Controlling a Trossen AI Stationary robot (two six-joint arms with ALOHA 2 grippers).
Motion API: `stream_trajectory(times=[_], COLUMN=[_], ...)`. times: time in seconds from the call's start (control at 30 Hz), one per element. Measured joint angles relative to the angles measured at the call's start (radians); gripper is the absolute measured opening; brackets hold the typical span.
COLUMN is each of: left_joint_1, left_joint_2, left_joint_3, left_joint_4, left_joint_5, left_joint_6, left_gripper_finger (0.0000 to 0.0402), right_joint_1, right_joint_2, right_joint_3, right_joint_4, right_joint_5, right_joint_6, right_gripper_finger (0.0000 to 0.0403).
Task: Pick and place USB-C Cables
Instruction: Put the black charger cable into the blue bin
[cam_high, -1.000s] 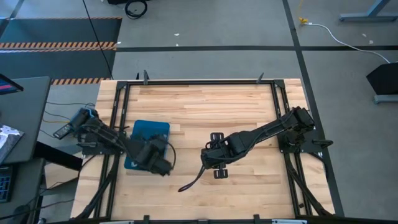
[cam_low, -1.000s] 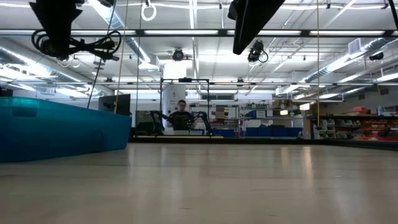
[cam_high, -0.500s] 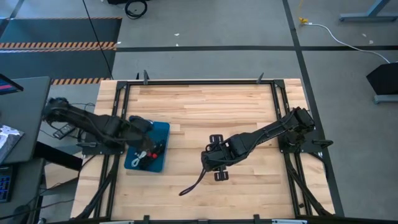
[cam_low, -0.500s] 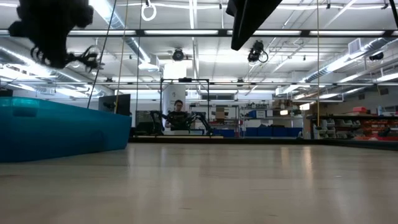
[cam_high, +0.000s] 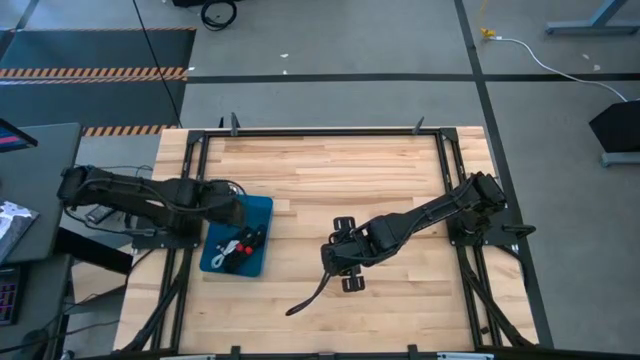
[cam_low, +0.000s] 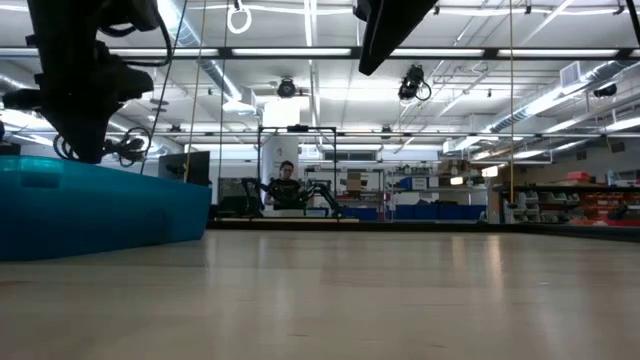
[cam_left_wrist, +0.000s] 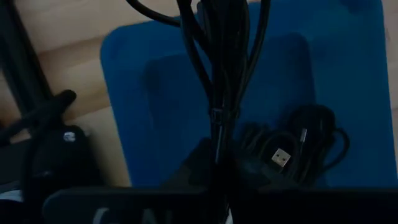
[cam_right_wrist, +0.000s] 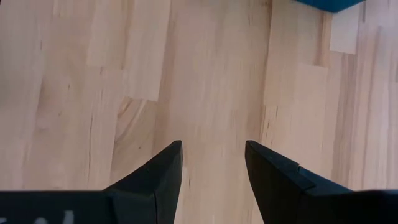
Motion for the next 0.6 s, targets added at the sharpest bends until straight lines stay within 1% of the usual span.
stream_trajectory(times=[0.2,0.37,0.47,0.53,0.6], left_joint_1=[0.013,0.013,0.013,0.013,0.012], left_joint_2=[0.0,0.013,0.014,0.021,0.019], left_joint_3=[-0.047,-0.079,-0.08,-0.08,-0.08], left_joint_4=[0.003,0.018,0.031,0.078,0.091], left_joint_5=[0.014,0.013,0.012,0.004,-0.003], left_joint_6=[-0.023,-0.038,-0.011,0.018,0.041], left_gripper_finger=[0.0029,0.0038,0.0042,0.0046,0.0053], right_joint_1=[0.012,0.015,0.015,0.015,0.015], right_joint_2=[0.0,0.0,0.0,0.0,0.0], right_joint_3=[0.0,0.0,0.0,0.0,0.0], right_joint_4=[0.0,0.007,0.027,0.049,0.07], right_joint_5=[0.0,0.0,0.001,0.009,0.018], right_joint_6=[0.0,0.0,-0.007,-0.021,-0.032], right_gripper_finger=[0.0181,0.0181,0.0181,0.0181,0.0181])
